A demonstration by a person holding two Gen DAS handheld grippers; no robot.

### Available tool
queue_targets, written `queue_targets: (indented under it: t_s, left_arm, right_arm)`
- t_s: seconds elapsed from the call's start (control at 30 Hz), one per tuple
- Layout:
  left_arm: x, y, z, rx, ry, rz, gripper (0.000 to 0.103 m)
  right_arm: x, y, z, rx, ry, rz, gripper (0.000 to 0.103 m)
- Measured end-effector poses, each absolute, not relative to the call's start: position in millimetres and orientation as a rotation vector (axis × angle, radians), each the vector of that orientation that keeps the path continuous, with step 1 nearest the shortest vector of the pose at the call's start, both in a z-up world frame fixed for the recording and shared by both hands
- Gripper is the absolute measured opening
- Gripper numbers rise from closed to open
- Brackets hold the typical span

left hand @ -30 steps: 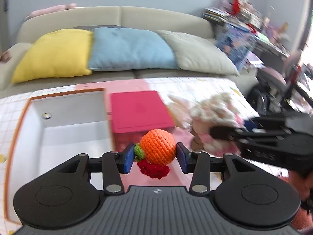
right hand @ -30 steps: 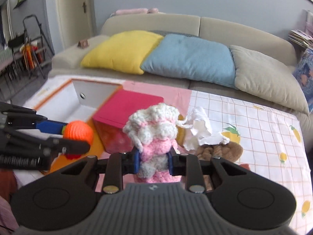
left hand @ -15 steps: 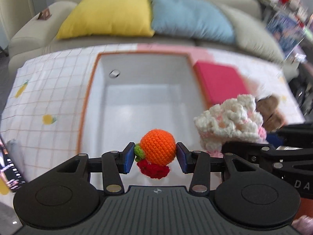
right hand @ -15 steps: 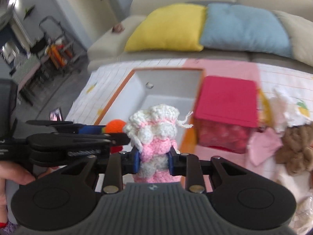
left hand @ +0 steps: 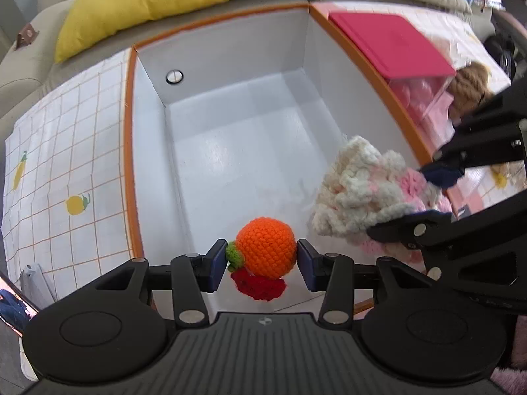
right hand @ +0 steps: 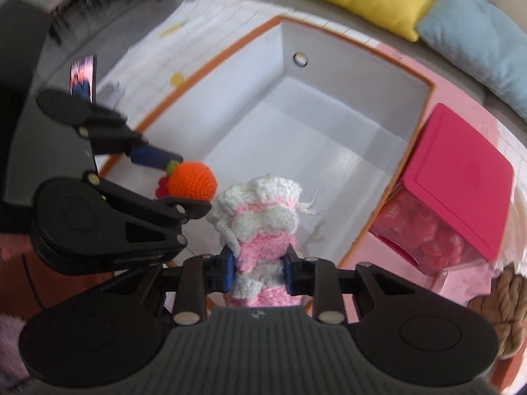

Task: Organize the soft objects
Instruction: 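Carry both items over the white box and open both tools to drop them, then move both tools back over the remaining soft items on the table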

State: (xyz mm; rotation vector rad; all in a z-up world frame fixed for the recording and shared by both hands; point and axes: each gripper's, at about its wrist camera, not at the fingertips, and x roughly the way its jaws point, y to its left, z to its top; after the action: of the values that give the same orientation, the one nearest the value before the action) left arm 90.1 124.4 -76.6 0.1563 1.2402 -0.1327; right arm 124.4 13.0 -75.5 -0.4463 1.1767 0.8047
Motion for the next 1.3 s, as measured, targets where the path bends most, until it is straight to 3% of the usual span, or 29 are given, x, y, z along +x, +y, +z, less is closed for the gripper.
queue_targets:
  t_s: [0.33,0.47,0.67,1.07,1.3]
  left_arm:
    - [98.5,122.8,-92.1,0.188,1.31,-0.127,0.057]
    - [98.6,123.3,-88.9,0.188,1.297,-0.104,0.07]
    - [92.8,118.6,-75.9,0.186,1.256,-0.078,0.079]
    - [71.2,81.6,-24.8,0.311,1.013,0.016,0.079]
    - [57.6,47.9,2.7,0.223,0.865,-0.064,0.079]
  right_arm:
    - [124.4,24.9,-96.9,-0.591,1.186,0.846,0.034]
    - [121.0,22.4,-93.5,-0.606,1.154,0.865,0.045]
    - [117.9,12.6,-81.8,-0.599,1.106,0.865,0.048]
    - [100.0,-44.9,-28.3,-0.449,0.944,0.76,0.054]
    - [77.2,-91.5,-10.1,-0.336,0.847,0.648,0.054]
